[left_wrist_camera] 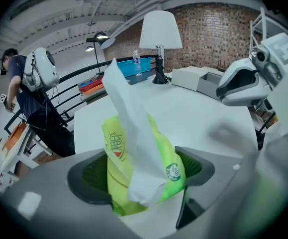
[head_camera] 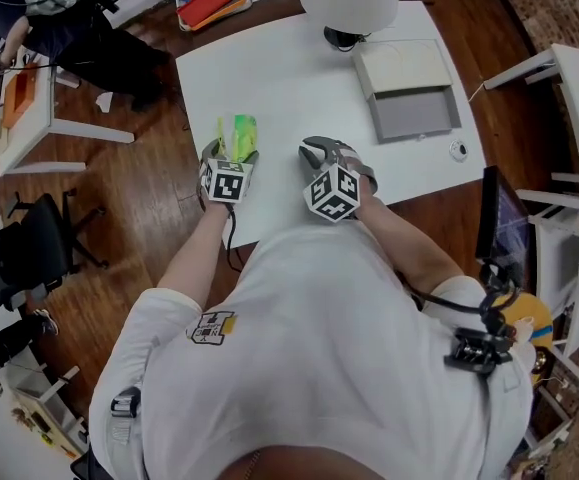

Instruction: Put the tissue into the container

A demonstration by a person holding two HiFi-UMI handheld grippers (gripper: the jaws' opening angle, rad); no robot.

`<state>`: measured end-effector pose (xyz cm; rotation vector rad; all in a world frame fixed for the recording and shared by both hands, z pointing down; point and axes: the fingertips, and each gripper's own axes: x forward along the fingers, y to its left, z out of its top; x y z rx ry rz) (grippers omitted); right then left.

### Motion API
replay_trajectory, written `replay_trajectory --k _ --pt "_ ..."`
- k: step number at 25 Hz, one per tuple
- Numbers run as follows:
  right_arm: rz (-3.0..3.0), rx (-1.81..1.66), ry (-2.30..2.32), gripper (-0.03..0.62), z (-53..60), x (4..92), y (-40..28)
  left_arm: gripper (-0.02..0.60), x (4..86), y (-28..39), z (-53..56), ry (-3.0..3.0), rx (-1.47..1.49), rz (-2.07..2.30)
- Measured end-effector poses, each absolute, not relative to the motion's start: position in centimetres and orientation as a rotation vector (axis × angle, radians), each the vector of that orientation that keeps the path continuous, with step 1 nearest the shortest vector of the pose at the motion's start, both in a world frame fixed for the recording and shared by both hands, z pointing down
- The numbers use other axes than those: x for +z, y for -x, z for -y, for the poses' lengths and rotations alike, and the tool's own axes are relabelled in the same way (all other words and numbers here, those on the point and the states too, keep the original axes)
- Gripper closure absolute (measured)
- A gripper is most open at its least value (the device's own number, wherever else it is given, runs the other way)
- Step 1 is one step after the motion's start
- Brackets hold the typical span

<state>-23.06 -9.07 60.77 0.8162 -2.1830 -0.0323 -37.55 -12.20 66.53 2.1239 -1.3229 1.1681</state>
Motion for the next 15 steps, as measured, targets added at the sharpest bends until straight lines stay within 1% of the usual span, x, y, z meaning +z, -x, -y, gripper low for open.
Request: replay_trajectory --k 5,15 --pt "2.142 -0.01 -0.889 0.546 8.6 60.6 22.1 0.19 64.9 35.0 12.7 -2.262 1.156 1.237" --pt "2.079 -0.04 -1.072 0.554 10.3 58.4 14.4 0.19 62.4 25.0 13.9 -2.494 1.129 1.045"
